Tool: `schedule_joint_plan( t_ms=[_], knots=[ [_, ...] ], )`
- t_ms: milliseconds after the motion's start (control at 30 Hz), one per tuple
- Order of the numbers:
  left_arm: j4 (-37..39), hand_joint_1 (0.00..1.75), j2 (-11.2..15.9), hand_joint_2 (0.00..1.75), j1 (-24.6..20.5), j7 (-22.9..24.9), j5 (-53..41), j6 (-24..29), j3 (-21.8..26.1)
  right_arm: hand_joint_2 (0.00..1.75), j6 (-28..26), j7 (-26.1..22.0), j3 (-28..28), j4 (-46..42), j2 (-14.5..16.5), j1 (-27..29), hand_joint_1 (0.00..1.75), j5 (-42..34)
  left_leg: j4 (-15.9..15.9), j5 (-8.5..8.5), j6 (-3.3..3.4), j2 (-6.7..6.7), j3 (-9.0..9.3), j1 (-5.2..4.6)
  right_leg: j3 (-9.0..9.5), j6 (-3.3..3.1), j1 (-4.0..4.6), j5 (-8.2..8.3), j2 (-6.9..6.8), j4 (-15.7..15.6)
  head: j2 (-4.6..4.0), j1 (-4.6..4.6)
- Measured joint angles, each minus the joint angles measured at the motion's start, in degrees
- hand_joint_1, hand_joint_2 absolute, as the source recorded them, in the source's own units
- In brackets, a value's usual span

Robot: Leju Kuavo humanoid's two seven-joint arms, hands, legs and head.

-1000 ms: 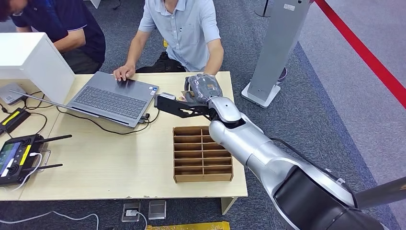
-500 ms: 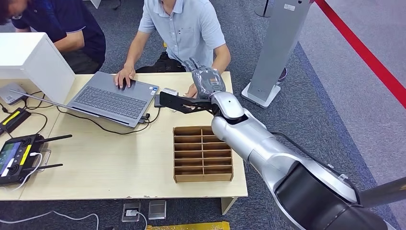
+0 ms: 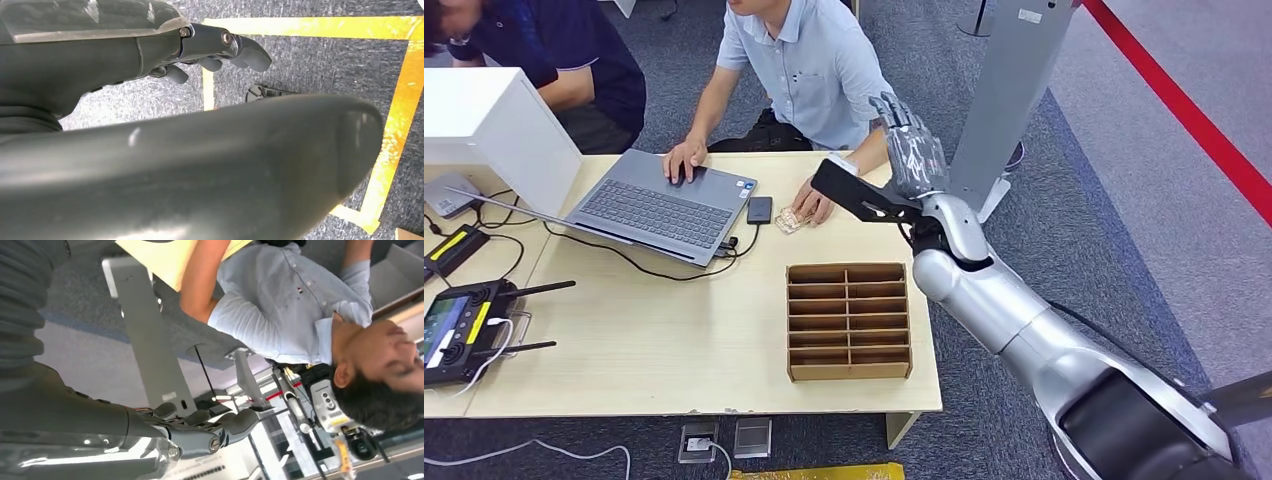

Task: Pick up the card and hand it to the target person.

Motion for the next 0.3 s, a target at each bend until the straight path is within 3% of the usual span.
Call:
schedule_joint_plan(
  t_ms=[200,300],
  knots=[
    [0.0,0.0,0.1,0.0,0.2,0.3,0.9,0.7,0.0,1.75,2.9,-6.0,-5.6,-17.9,-5.7,14.6,0.0,-14.8,0.0,-0.04,0.01,-0.01,0.0,0.01,-0.02,0.01,0.01,-0.02,0.02,0.0,0.0,-0.08],
    [0.0,0.0,0.1,0.0,0.3,0.2,1.0,0.8,0.0,1.75,3.4,-8.9,-7.6,-24.3,-7.3,21.6,0.0,-18.0,0.0,-0.05,0.02,-0.02,-0.02,0.01,-0.02,0.02,0.01,-0.04,0.01,0.0,0.0,-0.11]
  ],
)
